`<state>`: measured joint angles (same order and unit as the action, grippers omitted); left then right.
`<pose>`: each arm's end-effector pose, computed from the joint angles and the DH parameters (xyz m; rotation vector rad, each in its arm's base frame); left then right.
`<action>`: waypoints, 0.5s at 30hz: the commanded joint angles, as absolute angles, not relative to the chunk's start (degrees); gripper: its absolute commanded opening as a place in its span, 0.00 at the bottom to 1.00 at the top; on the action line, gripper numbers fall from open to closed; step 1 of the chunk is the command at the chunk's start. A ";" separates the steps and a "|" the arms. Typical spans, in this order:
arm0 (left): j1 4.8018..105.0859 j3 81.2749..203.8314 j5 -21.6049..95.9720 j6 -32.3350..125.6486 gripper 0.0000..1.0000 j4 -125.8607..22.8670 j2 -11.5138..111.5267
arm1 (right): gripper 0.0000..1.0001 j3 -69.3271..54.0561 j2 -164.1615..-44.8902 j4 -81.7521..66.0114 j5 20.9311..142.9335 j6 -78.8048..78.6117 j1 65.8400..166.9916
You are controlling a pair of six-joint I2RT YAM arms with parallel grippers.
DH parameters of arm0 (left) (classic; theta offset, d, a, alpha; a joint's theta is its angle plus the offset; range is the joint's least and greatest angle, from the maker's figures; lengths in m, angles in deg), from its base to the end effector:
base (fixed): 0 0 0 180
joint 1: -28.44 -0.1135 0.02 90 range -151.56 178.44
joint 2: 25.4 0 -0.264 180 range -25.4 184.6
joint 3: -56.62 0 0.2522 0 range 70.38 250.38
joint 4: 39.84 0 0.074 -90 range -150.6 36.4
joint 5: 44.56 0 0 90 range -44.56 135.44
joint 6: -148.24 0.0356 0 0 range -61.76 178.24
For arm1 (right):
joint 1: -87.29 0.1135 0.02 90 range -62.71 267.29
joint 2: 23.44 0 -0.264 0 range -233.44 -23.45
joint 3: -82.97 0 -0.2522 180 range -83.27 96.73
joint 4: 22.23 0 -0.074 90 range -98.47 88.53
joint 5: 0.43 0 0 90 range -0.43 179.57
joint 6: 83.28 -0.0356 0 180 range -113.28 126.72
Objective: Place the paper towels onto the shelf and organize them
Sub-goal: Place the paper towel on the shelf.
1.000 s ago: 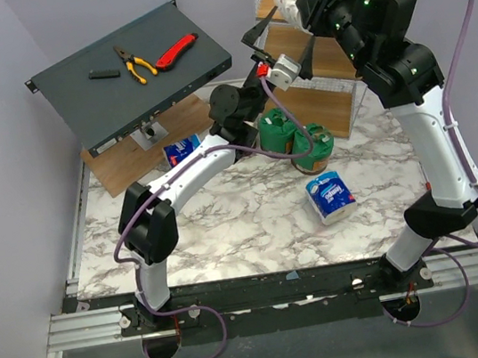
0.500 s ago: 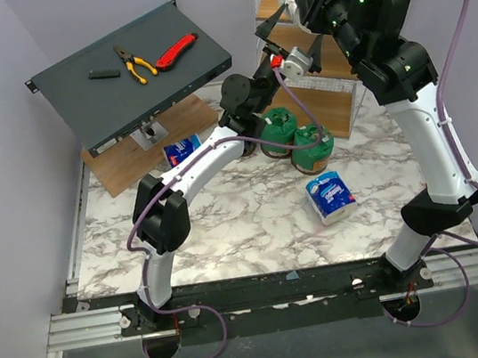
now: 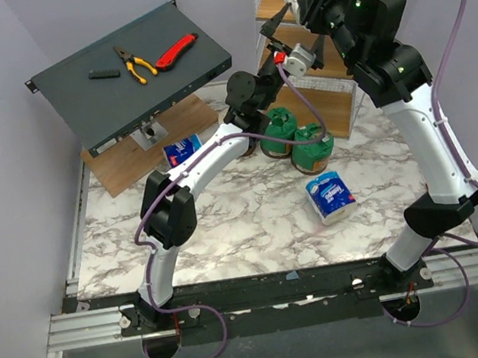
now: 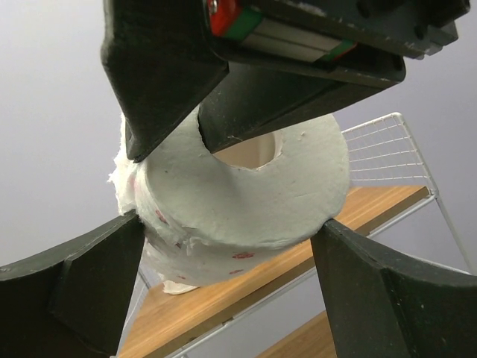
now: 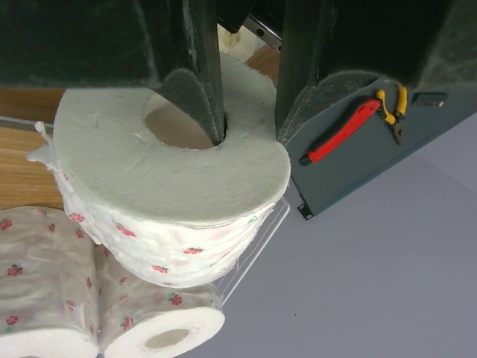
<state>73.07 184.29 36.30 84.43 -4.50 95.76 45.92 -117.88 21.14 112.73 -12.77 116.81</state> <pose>0.3437 -0.3472 0.4408 0.6118 0.6001 -0.3691 0.2800 0.1424 0.5752 0.1990 1.4874 0.3914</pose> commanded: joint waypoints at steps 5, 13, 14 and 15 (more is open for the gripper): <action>74.26 186.67 33.82 82.14 0.86 -4.89 96.94 | 0.38 44.18 -117.75 18.96 108.52 -14.01 118.08; 74.27 187.04 34.01 81.79 0.84 -4.99 97.17 | 0.54 43.91 -117.58 18.88 108.42 -14.72 118.09; 74.26 187.41 34.08 81.67 0.83 -5.15 97.41 | 0.57 43.91 -117.51 18.87 108.46 -14.80 118.13; 74.26 187.70 34.06 81.57 0.83 -5.32 97.54 | 0.59 43.84 -117.45 18.78 108.58 -14.81 118.13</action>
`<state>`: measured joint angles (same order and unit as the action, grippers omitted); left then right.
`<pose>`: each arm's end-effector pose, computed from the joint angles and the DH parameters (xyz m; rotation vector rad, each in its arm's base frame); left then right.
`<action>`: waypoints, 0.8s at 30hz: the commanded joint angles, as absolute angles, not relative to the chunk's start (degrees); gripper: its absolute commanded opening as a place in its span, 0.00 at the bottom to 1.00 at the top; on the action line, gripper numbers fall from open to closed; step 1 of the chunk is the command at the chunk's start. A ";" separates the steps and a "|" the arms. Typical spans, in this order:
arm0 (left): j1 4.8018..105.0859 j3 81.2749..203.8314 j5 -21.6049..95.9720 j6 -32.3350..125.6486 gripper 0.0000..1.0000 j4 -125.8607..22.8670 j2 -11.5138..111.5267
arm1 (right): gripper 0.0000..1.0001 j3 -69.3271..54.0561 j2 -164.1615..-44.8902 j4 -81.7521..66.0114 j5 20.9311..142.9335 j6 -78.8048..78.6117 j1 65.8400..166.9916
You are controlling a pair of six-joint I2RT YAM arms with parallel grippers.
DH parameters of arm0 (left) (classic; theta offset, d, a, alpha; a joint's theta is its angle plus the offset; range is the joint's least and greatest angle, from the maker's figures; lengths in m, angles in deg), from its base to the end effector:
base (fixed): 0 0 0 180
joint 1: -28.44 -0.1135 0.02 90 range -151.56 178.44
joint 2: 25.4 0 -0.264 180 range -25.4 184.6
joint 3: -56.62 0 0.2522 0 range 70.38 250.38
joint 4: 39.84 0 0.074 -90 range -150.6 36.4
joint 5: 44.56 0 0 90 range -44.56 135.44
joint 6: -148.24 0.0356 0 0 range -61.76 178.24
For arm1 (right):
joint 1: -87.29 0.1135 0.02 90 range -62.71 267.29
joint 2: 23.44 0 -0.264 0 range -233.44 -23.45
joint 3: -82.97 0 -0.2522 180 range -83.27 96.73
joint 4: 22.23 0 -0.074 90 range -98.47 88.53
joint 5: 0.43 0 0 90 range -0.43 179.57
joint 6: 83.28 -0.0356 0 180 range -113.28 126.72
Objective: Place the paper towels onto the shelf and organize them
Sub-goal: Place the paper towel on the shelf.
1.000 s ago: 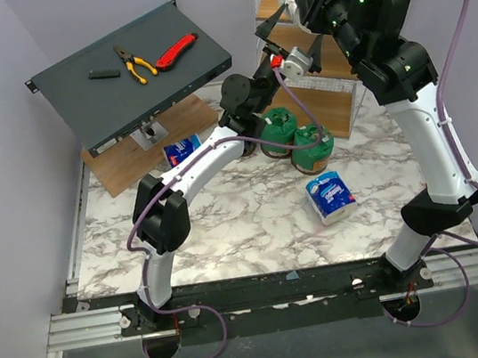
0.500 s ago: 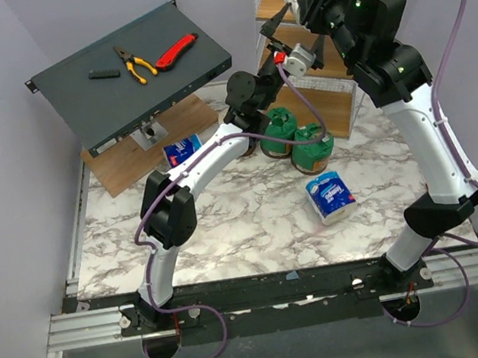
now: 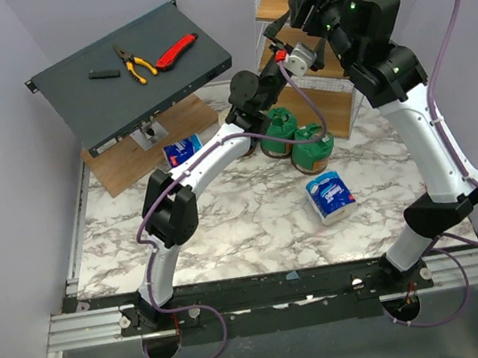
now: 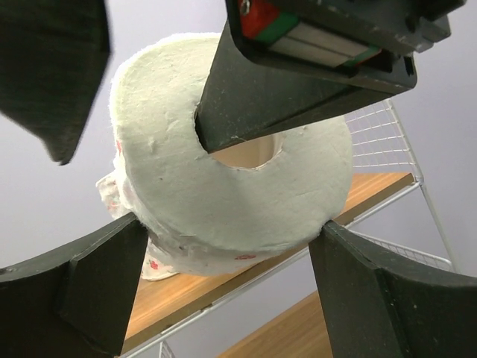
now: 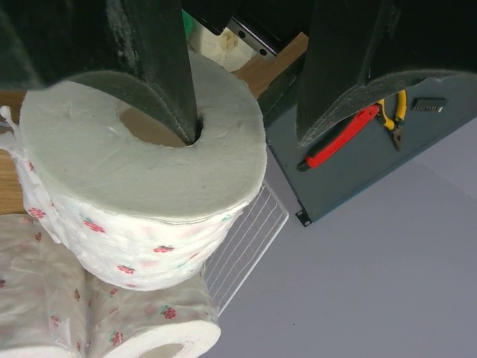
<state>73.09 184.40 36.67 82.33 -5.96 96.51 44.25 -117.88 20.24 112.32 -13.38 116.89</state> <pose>0.3479 -0.3513 0.4332 0.6166 0.6462 -0.4020 0.2846 0.1458 0.5688 0.1976 1.5006 0.4009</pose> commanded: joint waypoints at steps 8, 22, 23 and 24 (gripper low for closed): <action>74.28 189.29 35.27 80.68 0.80 -5.70 97.93 | 0.74 42.86 -116.70 17.99 110.50 -15.33 118.14; 74.24 190.88 36.83 78.04 0.76 -8.09 97.56 | 0.87 42.75 -113.57 17.50 112.60 -19.17 118.11; 74.31 190.94 36.92 77.94 0.76 -8.31 97.48 | 0.87 42.15 -112.99 16.92 112.60 -19.72 118.14; 74.25 191.00 37.00 77.83 0.76 -8.49 97.47 | 0.88 41.67 -112.39 16.42 112.45 -20.05 118.14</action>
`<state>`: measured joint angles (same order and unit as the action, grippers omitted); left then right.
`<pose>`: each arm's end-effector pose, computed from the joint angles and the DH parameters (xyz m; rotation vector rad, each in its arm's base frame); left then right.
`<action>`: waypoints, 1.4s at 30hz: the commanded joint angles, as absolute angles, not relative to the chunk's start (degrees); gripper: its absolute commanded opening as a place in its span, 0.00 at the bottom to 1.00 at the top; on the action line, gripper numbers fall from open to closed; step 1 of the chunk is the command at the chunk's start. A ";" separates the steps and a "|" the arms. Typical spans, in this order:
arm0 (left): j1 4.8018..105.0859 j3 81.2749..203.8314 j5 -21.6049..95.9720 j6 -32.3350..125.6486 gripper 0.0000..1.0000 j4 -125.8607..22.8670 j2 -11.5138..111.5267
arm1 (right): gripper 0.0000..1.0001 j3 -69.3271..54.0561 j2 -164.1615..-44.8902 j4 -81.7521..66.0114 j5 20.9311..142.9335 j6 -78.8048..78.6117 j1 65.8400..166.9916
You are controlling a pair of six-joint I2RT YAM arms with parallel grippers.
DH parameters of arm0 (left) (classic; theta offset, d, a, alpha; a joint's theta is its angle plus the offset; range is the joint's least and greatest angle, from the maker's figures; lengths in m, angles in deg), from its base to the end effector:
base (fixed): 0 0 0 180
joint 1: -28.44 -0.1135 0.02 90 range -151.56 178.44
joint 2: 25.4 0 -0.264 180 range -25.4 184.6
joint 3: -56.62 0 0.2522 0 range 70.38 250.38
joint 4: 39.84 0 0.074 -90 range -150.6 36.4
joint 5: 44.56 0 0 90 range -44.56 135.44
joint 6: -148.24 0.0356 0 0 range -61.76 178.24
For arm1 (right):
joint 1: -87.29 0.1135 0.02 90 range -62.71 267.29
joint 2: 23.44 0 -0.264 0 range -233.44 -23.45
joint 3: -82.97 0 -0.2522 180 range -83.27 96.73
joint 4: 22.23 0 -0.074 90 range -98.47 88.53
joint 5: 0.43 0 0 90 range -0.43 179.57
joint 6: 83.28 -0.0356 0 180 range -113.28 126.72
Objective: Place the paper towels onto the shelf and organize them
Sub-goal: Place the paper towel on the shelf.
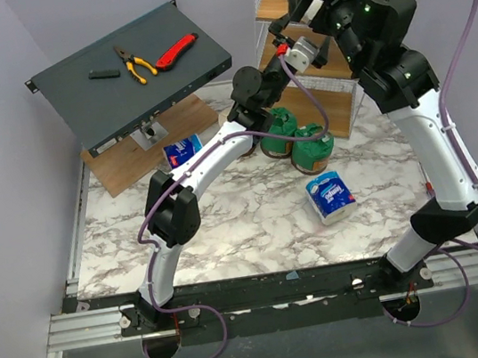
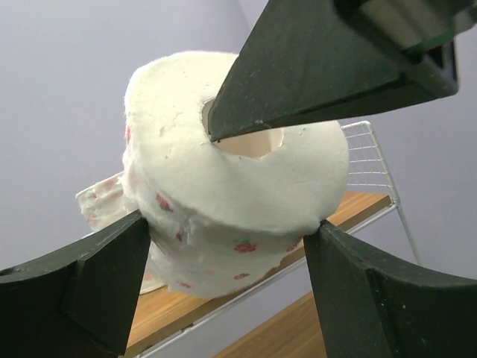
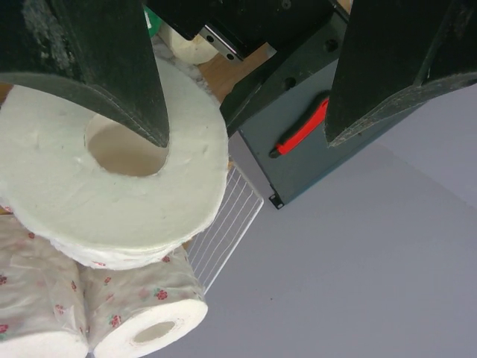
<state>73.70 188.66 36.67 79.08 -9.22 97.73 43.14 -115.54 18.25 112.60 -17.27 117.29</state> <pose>0.3464 -0.3573 0.4431 0.6051 0.6652 -0.4648 0.2703 0.1400 0.5791 0.2571 1.4442 0.4813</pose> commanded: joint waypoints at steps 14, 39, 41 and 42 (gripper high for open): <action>74.33 195.19 39.35 74.23 0.76 -11.97 99.20 | 0.91 36.23 -107.31 12.76 113.84 -20.76 118.13; 72.61 196.93 48.12 68.16 0.75 -18.39 97.64 | 0.90 -13.92 -69.04 1.03 112.37 -23.15 118.13; 72.57 197.18 48.69 67.53 0.75 -18.83 97.48 | 0.89 -17.76 -66.24 1.85 110.67 -23.45 118.08; 72.57 197.48 48.74 67.55 0.75 -19.11 97.47 | 0.89 -19.62 -65.25 2.75 110.32 -24.66 118.09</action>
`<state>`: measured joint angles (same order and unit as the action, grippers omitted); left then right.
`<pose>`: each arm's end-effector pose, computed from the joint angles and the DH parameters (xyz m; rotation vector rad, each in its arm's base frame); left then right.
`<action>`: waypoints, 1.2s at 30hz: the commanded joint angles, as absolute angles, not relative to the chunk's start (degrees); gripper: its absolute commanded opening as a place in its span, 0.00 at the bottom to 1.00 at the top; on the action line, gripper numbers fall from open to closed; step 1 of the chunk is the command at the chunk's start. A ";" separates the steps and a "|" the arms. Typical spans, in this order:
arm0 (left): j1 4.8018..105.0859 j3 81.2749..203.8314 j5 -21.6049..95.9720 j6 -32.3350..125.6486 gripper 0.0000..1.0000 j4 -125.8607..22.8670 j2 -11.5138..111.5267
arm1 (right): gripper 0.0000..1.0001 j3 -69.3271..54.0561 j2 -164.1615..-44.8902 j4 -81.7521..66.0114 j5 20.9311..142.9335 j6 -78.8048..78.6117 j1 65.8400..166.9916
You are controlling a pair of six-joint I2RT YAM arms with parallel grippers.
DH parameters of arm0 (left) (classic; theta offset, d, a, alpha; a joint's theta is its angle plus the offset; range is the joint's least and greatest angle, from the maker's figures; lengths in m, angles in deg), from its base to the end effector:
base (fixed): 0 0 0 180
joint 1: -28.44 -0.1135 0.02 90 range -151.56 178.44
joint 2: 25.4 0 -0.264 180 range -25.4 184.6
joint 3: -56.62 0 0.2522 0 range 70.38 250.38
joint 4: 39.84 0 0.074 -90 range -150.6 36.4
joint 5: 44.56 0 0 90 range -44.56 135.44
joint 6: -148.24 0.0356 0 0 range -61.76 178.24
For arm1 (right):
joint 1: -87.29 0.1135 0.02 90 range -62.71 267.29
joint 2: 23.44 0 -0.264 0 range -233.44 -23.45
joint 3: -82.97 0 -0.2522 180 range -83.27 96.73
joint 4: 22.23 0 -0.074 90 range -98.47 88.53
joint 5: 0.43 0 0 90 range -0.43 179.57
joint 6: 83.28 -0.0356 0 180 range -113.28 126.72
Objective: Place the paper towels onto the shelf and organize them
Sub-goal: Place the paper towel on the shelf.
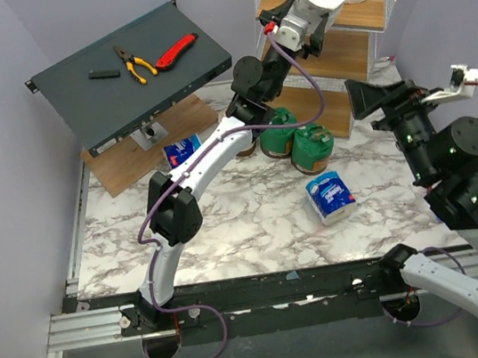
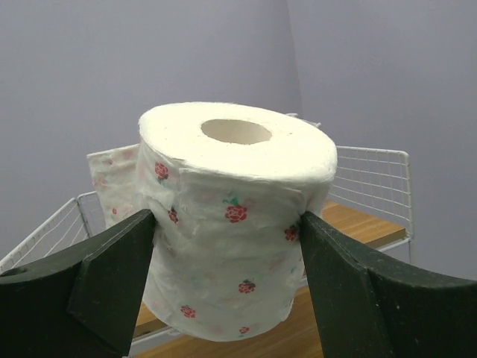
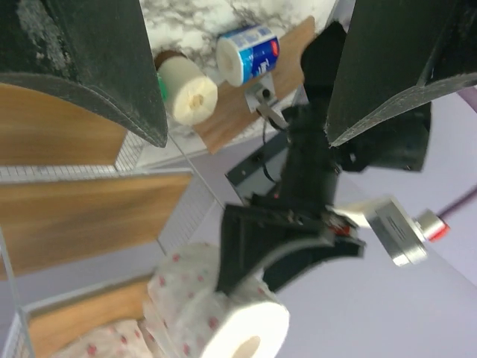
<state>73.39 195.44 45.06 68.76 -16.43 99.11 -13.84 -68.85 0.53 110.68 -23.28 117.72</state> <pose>0.3541 -0.3539 0.4604 0.4363 0.8164 -0.5612 0.1251 0.0586 0.4838 0.3151 1.3186 0.6522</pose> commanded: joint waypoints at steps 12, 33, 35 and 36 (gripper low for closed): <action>71.30 203.98 49.63 62.45 0.75 -23.09 99.87 | 0.85 -34.23 -59.30 10.25 100.91 -30.63 118.11; 70.72 204.37 47.03 58.50 0.84 -24.12 97.12 | 0.86 -38.73 -56.72 10.17 100.91 -29.04 118.09; 70.81 200.33 47.27 58.90 0.84 -22.46 94.05 | 0.86 -39.05 -56.20 10.17 101.39 -28.98 118.09; 70.89 197.85 47.54 59.10 0.84 -21.55 92.60 | 0.86 -39.21 -55.94 10.17 101.42 -28.90 118.13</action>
